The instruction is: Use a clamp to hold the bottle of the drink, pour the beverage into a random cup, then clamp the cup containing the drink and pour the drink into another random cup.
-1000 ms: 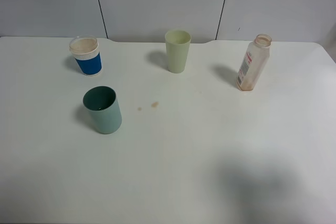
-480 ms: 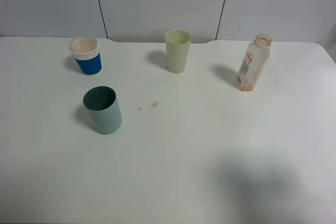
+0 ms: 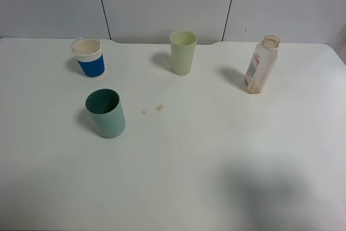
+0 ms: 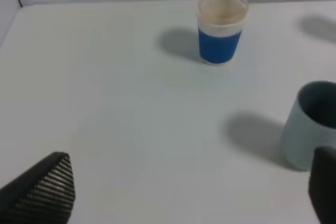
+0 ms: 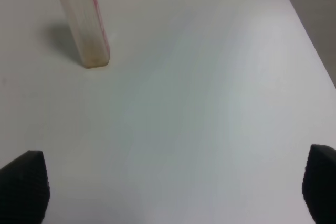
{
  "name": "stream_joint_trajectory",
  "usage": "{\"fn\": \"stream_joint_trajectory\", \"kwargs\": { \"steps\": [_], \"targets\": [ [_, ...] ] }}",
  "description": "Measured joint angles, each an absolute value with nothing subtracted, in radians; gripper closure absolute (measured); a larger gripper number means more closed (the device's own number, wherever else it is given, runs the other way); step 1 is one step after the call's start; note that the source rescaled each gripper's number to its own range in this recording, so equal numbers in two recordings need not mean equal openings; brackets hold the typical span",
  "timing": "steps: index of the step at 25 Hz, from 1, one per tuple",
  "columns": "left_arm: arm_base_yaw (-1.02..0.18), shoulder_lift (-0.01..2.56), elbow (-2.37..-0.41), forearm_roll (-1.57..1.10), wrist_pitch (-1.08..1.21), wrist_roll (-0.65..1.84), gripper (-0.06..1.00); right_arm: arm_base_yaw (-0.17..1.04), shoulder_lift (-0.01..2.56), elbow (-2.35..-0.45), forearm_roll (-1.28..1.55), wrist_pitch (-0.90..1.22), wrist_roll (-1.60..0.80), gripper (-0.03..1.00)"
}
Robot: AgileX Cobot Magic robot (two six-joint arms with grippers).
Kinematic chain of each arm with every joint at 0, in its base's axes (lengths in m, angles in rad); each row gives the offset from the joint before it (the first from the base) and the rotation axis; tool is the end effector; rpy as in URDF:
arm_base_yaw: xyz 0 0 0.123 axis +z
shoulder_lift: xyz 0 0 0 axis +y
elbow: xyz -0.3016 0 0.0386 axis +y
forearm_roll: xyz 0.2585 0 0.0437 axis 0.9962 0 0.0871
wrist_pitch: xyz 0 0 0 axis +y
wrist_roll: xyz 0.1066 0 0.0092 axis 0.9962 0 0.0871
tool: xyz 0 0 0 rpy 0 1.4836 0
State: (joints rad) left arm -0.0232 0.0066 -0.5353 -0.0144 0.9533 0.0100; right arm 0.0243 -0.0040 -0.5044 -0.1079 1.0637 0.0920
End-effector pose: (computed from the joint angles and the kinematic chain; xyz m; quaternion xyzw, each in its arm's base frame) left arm 0.0007 -0.0013 0.2962 0.0135 0.8157 -0.0110 0.5783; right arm -0.0018 -0.0101 0.2765 0.0312 0.8500 -0.0234 0.5253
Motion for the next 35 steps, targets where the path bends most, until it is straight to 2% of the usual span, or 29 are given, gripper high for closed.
{"fn": "stream_joint_trajectory", "kwargs": {
  "steps": [11, 26, 31, 35],
  "targets": [
    [-0.023, -0.004, -0.507, -0.019, 1.039, 0.009, 0.25, 0.024, -0.004, -0.504, -0.108, 1.064, 0.092, -0.03],
    [-0.023, -0.004, -0.506, -0.02, 1.045, 0.009, 0.25, 0.024, -0.004, -0.504, -0.108, 1.064, 0.092, -0.03],
    [-0.023, -0.004, -0.506, -0.02, 1.045, 0.009, 0.08, 0.024, -0.004, -0.504, -0.108, 1.064, 0.092, -0.03],
    [-0.023, -0.004, -0.506, -0.02, 1.045, 0.009, 0.05, 0.024, -0.004, -0.504, -0.108, 1.064, 0.092, -0.03]
  ]
}}
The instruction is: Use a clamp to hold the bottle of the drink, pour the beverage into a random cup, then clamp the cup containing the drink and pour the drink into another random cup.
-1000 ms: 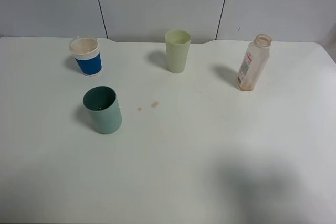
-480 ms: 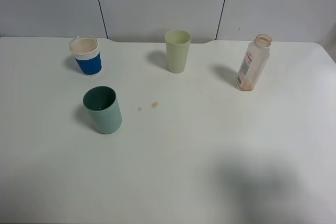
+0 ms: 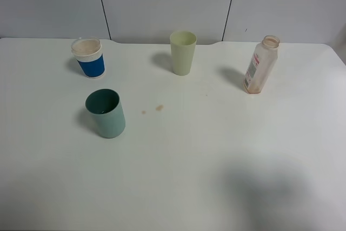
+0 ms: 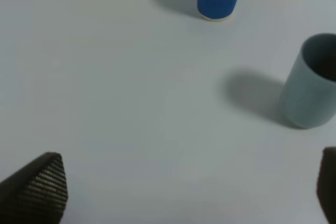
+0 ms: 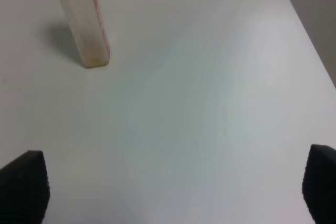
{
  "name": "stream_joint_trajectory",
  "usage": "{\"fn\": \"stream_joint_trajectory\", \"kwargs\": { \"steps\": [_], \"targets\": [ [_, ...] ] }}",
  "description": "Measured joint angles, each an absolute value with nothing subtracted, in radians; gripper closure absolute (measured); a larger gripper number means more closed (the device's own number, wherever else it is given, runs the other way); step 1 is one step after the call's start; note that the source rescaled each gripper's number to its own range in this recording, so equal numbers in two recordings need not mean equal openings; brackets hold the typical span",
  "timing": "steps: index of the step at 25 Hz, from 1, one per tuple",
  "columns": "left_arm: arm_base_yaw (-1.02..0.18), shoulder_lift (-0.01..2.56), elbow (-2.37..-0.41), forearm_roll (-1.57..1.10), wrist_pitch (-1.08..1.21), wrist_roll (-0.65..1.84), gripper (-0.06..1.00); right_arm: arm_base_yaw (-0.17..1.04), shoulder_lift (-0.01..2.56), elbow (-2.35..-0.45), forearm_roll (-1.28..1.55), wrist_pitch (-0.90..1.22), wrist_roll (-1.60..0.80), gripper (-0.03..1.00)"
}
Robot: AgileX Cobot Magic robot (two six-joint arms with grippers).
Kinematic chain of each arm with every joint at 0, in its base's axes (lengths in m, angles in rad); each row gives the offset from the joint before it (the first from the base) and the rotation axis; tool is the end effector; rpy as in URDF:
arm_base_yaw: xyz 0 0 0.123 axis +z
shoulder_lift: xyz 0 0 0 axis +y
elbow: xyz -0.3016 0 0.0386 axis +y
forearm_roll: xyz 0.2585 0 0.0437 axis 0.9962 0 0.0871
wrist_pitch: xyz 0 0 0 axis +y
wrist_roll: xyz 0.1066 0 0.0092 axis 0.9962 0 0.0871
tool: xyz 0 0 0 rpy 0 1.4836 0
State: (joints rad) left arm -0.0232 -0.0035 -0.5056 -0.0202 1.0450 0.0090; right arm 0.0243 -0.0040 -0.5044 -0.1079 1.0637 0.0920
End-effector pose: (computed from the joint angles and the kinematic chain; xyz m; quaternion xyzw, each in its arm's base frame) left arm -0.0010 -0.0018 0.2782 0.0140 0.8465 -0.0139 0.5320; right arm -0.0018 -0.0101 0.2765 0.0312 0.8500 -0.0234 0.5253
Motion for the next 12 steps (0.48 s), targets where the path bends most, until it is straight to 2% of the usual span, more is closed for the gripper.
{"fn": "stream_joint_trajectory", "kwargs": {
  "steps": [12],
  "targets": [
    [-0.023, -0.004, -0.506, -0.02, 1.045, 0.008, 0.05, 0.024, -0.004, -0.504, -0.108, 1.064, 0.092, -0.03]
  ]
}}
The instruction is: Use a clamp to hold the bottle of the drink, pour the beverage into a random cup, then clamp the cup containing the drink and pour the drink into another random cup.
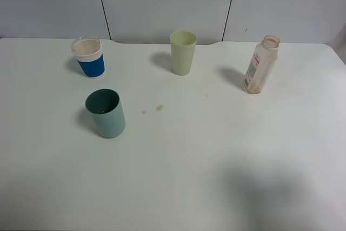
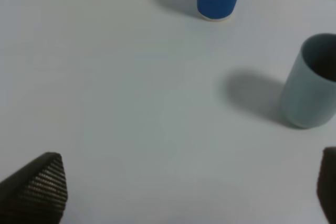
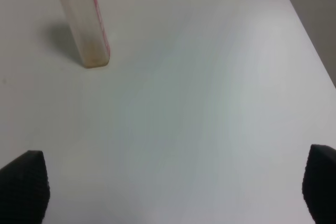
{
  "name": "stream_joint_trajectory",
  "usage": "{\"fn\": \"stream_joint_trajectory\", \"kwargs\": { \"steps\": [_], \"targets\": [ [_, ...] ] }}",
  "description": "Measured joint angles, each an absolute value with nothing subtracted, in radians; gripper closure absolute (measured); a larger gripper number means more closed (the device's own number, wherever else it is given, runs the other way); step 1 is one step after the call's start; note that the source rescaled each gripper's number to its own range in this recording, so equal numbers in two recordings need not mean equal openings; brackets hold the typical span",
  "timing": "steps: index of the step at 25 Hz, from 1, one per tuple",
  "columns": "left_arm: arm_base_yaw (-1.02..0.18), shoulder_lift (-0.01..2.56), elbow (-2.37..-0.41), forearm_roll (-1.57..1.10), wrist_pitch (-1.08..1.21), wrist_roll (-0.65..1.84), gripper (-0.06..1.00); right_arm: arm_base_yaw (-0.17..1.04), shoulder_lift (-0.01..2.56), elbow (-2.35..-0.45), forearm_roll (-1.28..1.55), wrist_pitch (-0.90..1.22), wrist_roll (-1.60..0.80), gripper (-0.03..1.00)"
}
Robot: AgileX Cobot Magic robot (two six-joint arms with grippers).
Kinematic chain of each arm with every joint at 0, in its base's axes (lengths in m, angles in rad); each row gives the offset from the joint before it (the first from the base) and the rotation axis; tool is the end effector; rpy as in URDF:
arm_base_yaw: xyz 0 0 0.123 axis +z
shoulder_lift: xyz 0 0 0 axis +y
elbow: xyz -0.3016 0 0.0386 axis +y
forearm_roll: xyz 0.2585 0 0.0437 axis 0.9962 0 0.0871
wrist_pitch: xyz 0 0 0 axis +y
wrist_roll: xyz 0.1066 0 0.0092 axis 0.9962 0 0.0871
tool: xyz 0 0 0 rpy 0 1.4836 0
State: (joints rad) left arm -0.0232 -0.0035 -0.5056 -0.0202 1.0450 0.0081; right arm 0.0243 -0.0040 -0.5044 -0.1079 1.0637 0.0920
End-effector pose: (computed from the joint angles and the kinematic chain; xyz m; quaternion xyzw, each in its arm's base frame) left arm -0.0010 -0.0018 0.2782 0.0136 0.8465 -0.0141 0.5320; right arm -0.0018 -0.0101 0.2765 0.0312 0.8500 -0.0234 0.5253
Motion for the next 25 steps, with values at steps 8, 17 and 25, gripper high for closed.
{"fn": "stream_joint_trajectory", "kwargs": {
  "steps": [8, 17, 25],
  "targets": [
    [-0.023, -0.004, -0.506, -0.02, 1.045, 0.008, 0.04, 0.024, -0.004, -0.504, -0.108, 1.064, 0.092, -0.03],
    [-0.023, -0.004, -0.506, -0.02, 1.045, 0.008, 0.04, 0.024, -0.004, -0.504, -0.108, 1.064, 0.092, -0.03],
    [-0.023, -0.004, -0.506, -0.02, 1.045, 0.008, 0.04, 0.024, -0.004, -0.504, -0.108, 1.064, 0.092, -0.03]
  ]
}}
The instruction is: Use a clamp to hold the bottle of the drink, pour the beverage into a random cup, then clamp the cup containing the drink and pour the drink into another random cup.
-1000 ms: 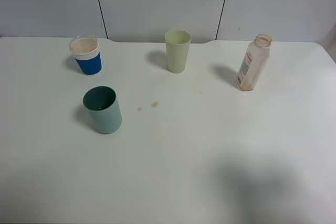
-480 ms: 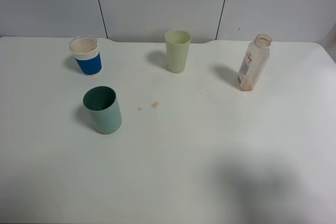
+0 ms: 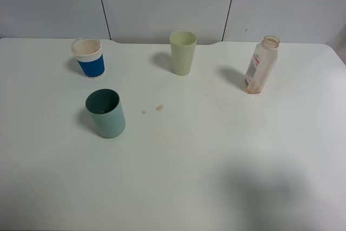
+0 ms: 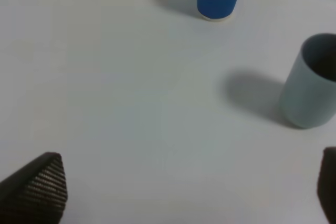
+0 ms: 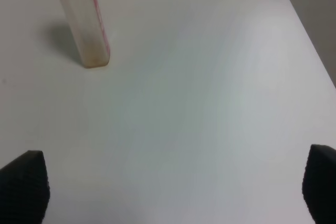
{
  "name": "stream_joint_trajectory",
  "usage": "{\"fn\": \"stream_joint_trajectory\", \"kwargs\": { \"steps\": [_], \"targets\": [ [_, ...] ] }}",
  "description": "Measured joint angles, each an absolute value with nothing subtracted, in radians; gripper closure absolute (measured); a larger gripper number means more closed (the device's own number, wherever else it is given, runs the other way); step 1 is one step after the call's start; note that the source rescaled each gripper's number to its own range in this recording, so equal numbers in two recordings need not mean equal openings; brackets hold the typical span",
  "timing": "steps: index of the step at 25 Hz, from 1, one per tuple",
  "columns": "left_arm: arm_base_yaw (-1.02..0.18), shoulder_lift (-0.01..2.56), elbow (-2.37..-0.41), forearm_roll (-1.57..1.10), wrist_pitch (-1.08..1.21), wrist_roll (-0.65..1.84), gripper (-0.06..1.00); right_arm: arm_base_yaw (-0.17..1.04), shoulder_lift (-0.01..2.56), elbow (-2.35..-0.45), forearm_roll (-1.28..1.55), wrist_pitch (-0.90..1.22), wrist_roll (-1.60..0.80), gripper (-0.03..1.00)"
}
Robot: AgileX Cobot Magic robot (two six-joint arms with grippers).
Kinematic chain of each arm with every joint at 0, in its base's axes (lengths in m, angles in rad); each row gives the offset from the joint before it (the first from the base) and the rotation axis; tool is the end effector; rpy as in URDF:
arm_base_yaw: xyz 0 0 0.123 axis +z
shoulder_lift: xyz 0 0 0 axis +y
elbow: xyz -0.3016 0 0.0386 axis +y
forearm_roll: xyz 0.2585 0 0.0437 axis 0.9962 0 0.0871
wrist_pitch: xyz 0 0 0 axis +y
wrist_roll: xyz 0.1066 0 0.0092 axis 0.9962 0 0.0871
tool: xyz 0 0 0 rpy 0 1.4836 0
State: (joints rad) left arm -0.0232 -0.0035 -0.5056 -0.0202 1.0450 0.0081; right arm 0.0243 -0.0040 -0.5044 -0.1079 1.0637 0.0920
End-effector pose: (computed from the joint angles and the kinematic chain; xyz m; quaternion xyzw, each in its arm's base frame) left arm -0.0010 -0.0018 0.2782 0.0136 0.8465 -0.0141 0.5320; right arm -0.0018 -0.0101 0.2765 0.0312 0.8500 -0.0234 0.5253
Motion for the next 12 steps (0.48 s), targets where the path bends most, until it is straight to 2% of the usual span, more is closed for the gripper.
{"fn": "stream_joint_trajectory", "kwargs": {
  "steps": [12],
  "targets": [
    [-0.023, -0.004, -0.506, -0.02, 1.046, 0.008, 0.04, 0.024, -0.004, -0.504, -0.108, 1.064, 0.092, -0.03]
  ]
}}
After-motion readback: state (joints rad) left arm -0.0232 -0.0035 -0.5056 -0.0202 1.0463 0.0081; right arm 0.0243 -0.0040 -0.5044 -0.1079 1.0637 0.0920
